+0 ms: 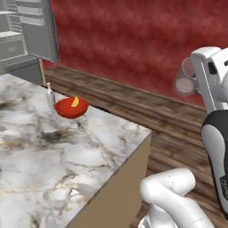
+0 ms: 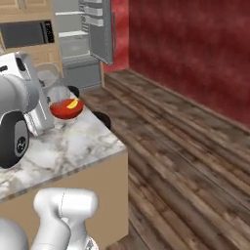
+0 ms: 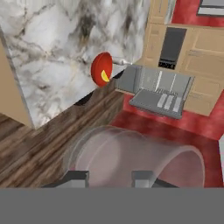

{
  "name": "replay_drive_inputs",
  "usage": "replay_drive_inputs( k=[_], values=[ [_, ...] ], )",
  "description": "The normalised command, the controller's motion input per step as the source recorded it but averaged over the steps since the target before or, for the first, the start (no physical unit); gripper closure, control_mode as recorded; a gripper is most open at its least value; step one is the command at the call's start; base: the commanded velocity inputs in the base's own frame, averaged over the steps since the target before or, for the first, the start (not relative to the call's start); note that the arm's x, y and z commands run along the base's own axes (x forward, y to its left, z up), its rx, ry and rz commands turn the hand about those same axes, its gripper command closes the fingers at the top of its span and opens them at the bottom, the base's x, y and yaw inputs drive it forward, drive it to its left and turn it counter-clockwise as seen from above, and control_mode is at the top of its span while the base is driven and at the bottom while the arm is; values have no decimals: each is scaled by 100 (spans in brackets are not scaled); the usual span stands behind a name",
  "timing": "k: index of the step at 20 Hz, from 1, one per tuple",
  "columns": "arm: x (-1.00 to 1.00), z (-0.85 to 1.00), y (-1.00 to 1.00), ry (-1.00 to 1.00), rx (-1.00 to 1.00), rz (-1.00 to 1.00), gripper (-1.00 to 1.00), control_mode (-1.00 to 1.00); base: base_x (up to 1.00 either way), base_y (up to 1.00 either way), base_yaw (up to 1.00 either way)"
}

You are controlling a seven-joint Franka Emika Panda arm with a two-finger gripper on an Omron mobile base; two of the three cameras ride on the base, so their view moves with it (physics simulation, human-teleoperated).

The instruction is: There is a bowl on the dining counter. Grab a lemon wedge from the fridge and place it in the bowl. Then get the liquor bottle and glass cup from the cabinet and place them next to the bowl.

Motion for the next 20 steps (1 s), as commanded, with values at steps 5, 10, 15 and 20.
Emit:
replay_drive_inputs(
  k=[5,10,15,20],
  values=[
    [0,0,0,0,0,0,100,100,3,-68,46],
    [0,0,0,0,0,0,100,100,0,-69,47],
    [0,0,0,0,0,0,100,100,0,-61,52],
    [0,0,0,0,0,0,100,100,-6,-63,55]
  ],
)
